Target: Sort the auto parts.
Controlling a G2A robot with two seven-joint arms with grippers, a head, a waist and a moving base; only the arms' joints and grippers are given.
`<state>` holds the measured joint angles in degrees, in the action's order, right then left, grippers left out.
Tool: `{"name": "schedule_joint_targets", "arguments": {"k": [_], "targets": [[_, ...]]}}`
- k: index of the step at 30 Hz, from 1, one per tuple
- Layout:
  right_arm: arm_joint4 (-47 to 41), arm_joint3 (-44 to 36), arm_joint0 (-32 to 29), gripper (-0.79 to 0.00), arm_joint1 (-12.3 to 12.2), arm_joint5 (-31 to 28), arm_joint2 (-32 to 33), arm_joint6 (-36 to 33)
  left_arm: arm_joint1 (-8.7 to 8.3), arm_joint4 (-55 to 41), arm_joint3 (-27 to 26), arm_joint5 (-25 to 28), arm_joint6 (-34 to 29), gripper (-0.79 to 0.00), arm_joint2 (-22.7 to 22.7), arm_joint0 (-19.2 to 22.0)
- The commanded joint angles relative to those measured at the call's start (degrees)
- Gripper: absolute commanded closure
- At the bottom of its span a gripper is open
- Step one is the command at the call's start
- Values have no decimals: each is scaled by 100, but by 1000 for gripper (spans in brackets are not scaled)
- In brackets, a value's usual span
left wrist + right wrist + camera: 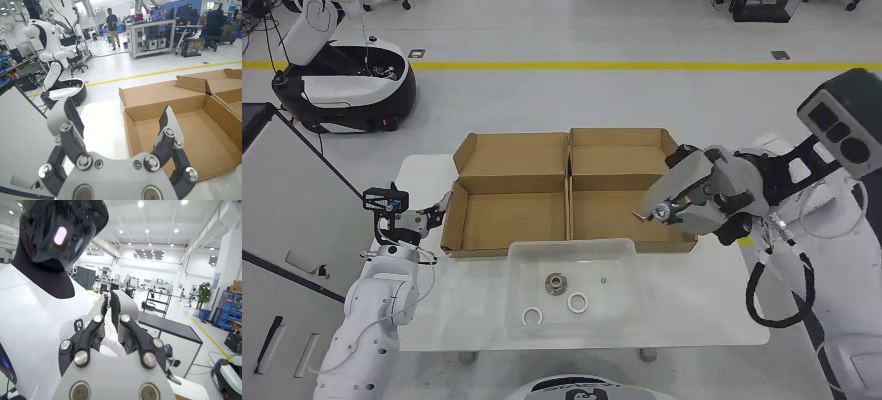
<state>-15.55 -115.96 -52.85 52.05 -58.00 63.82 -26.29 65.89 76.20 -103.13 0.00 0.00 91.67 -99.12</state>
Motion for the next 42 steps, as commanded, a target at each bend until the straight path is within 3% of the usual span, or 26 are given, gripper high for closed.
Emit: {"name": "schedule_joint_targets", "arguments": {"k": [1, 14, 18, 23, 25, 32, 37, 42], "targets": [[-134, -27, -36, 0, 26, 0, 53, -83, 0, 0, 0, 0, 0, -785, 0, 0], [-1772, -277, -294, 0, 448, 0, 314, -435, 0, 0, 0, 0, 0, -785, 0, 0], [-2370, -259, -390, 0, 644, 0, 419, -761, 0, 0, 0, 0, 0, -785, 0, 0], [-2753, -14, -451, 0, 910, 0, 603, -1648, 0, 0, 0, 0, 0, -785, 0, 0], [-2656, 105, -459, 0, 971, 0, 659, -1967, 0, 0, 0, 0, 0, -785, 0, 0], [-1540, 239, -406, 0, 1065, 0, 531, -1999, 0, 0, 0, 0, 0, -785, 0, 0], [-693, 275, -325, 0, 992, 0, 424, -1999, 0, 0, 0, 0, 0, -785, 0, 0], [-632, 314, -282, 0, 924, 0, 368, -1999, 0, 0, 0, 0, 0, -785, 0, 0]]}}
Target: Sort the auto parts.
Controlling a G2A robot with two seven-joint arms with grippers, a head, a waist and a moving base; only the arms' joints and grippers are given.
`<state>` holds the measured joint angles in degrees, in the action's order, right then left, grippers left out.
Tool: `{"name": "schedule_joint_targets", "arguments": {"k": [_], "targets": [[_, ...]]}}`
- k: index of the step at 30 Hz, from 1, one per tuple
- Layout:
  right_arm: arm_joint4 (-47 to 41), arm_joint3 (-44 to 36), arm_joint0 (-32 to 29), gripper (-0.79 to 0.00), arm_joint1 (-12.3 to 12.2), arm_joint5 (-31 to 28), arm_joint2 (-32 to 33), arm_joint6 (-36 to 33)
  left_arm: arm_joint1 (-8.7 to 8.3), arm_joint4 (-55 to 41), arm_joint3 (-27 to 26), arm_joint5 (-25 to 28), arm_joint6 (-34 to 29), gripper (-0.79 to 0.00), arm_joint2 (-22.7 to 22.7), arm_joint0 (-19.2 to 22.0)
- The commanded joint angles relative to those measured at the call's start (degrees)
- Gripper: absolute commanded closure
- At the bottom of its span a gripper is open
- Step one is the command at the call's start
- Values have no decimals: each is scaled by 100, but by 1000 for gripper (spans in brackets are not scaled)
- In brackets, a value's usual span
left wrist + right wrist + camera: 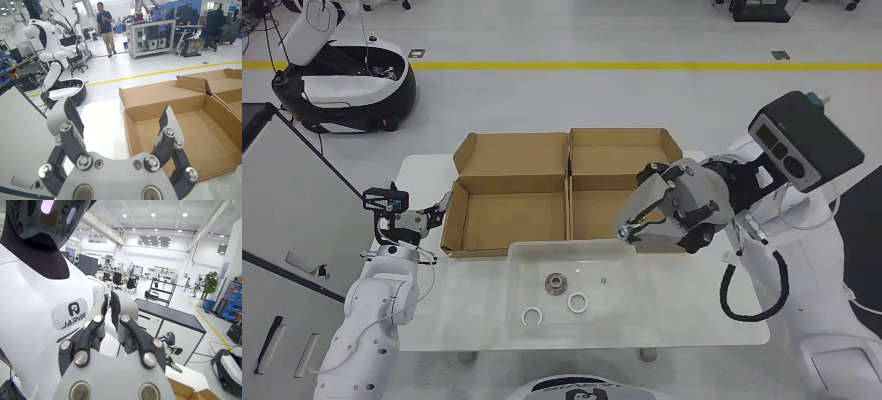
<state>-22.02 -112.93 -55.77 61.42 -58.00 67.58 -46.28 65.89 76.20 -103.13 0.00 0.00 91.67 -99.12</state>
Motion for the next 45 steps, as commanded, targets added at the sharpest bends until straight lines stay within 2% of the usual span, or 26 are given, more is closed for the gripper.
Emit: {"name": "schedule_joint_targets", "arguments": {"k": [1, 10, 17, 20, 45], "targets": [[26, 20, 20, 0, -27, 0, -17, 0, 0, 0, 0, 0, 0, -785, 0, 0], [-358, 96, 43, 0, -81, 0, -88, 6, 0, 0, 0, 0, 0, -785, 0, 0], [-1354, 29, -56, 0, 22, 0, -51, 0, 0, 0, 0, 0, 0, -785, 0, 0], [-1508, 19, -81, 0, 68, 0, -22, 0, 0, 0, 0, 0, 0, -785, 0, 0], [-1488, 17, -82, 0, 107, 0, -24, 0, 0, 0, 0, 0, 0, -785, 0, 0]]}}
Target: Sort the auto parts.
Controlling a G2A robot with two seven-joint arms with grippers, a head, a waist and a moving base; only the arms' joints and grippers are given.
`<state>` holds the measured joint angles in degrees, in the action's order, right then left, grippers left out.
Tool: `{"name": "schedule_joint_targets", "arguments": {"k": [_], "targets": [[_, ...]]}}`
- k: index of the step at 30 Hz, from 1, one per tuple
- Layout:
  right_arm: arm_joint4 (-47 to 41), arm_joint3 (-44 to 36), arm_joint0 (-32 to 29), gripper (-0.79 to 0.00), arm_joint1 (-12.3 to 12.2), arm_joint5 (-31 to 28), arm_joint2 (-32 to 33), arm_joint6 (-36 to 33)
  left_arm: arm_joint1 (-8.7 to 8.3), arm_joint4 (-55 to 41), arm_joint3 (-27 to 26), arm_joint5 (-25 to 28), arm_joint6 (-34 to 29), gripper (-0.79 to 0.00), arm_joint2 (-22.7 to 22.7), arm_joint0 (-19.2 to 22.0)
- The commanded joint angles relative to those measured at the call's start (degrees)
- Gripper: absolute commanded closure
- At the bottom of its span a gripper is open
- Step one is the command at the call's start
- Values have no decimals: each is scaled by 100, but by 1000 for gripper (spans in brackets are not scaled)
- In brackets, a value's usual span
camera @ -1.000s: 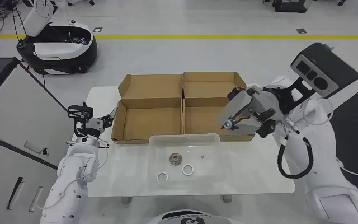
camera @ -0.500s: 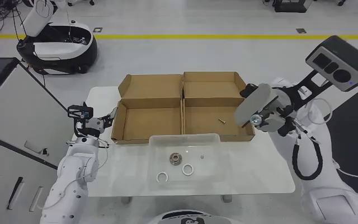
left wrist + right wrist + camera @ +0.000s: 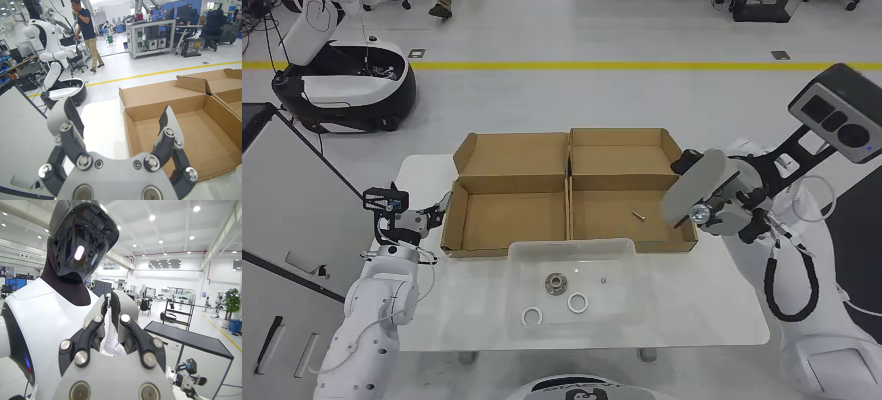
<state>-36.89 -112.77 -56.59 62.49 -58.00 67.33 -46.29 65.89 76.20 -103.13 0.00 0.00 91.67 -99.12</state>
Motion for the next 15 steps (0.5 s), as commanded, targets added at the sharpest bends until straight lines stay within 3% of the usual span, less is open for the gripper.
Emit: {"name": "schedule_joint_targets", "arguments": {"k": [1, 8, 15], "targets": [[0, 0, 0, 0, 0, 0, 0, 0, 0, 0, 0, 0, 0, -785, 0, 0], [0, 0, 0, 0, 0, 0, 0, 0, 0, 0, 0, 0, 0, -785, 0, 0], [868, 87, -133, 0, -129, 924, 675, -480, 0, 0, 0, 0, 0, -785, 0, 0]]}}
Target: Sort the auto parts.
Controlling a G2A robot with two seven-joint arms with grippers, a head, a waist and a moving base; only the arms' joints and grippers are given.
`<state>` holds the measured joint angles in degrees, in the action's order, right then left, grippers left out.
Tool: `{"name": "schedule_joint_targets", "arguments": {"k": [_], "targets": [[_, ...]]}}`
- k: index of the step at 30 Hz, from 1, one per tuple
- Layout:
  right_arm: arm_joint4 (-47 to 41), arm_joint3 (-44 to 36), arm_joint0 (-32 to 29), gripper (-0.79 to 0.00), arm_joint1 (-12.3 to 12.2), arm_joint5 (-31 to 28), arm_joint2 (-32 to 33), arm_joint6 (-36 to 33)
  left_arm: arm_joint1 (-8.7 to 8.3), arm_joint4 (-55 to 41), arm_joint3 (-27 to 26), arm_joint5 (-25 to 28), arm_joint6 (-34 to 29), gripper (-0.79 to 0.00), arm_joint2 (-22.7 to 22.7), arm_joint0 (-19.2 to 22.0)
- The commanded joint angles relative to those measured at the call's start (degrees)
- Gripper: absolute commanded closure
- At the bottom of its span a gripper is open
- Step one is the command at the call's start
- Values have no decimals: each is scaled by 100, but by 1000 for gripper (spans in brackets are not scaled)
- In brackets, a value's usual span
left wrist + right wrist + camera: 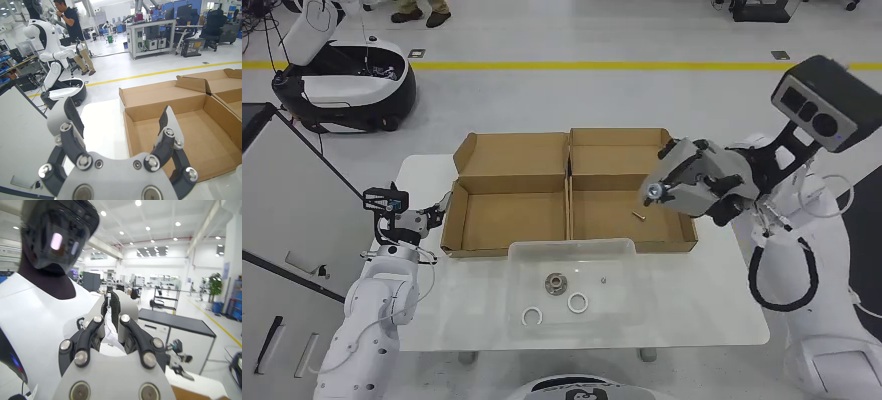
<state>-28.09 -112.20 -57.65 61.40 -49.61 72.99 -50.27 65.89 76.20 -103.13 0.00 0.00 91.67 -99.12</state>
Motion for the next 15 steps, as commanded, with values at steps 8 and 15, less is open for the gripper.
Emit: {"name": "schedule_joint_targets", "arguments": {"k": [8, 15], "targets": [[758, 460, -12, 0, -261, 1266, 960, -1431, 0, 0, 0, 0, 0, -785, 0, 0], [1756, 1015, 893, 0, -330, 1622, 721, -2062, 0, 0, 0, 0, 0, -785, 0, 0]]}}
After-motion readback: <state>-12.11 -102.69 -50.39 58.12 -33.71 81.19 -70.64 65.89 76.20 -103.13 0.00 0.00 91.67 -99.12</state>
